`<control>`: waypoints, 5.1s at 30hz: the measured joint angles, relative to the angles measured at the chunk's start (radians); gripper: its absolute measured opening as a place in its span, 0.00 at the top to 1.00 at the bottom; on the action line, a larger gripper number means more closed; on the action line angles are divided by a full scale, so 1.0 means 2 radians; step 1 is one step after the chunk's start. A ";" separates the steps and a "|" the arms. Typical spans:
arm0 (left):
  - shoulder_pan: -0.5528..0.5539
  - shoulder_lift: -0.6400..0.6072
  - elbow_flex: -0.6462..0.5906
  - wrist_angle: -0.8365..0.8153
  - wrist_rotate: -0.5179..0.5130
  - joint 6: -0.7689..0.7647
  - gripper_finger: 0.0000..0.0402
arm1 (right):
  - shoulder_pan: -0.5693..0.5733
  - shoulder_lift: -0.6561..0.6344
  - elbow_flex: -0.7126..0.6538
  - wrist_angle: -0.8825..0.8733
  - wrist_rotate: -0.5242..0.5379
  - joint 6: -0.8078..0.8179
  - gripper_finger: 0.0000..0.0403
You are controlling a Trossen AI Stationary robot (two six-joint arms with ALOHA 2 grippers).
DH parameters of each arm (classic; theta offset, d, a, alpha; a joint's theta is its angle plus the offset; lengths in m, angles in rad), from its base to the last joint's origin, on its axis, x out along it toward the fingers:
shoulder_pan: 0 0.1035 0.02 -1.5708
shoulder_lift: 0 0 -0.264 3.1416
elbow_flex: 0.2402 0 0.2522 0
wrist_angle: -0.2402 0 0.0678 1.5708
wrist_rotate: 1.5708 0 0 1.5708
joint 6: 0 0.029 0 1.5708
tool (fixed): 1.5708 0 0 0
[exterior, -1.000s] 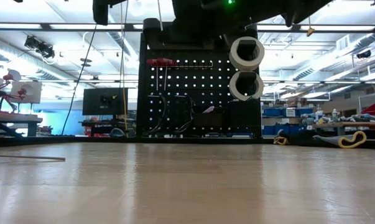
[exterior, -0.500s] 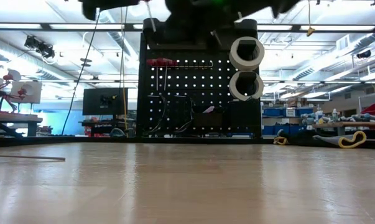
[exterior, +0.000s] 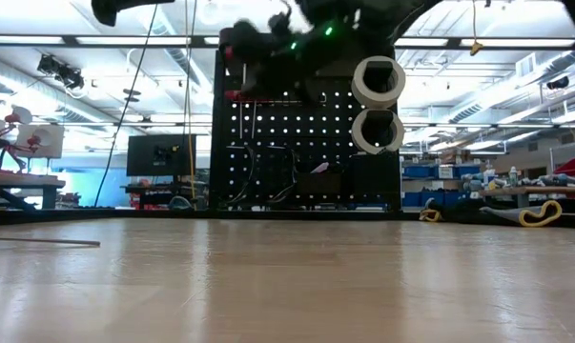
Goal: Hang tools onto peg board
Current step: Hang the red allen wrench on the peg board
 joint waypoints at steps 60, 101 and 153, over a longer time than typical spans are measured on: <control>0.000 0.003 0.000 -0.027 0.015 -0.001 0.67 | -0.171 0.070 0.081 -0.015 -0.113 0.079 0.86; 0.000 -0.016 0.000 -0.140 0.014 -0.132 0.67 | -0.104 0.040 0.081 -0.113 0.004 -0.005 0.55; -0.172 0.124 0.000 -0.109 0.300 -0.301 0.67 | 0.247 0.353 0.243 0.059 -0.049 -0.167 0.57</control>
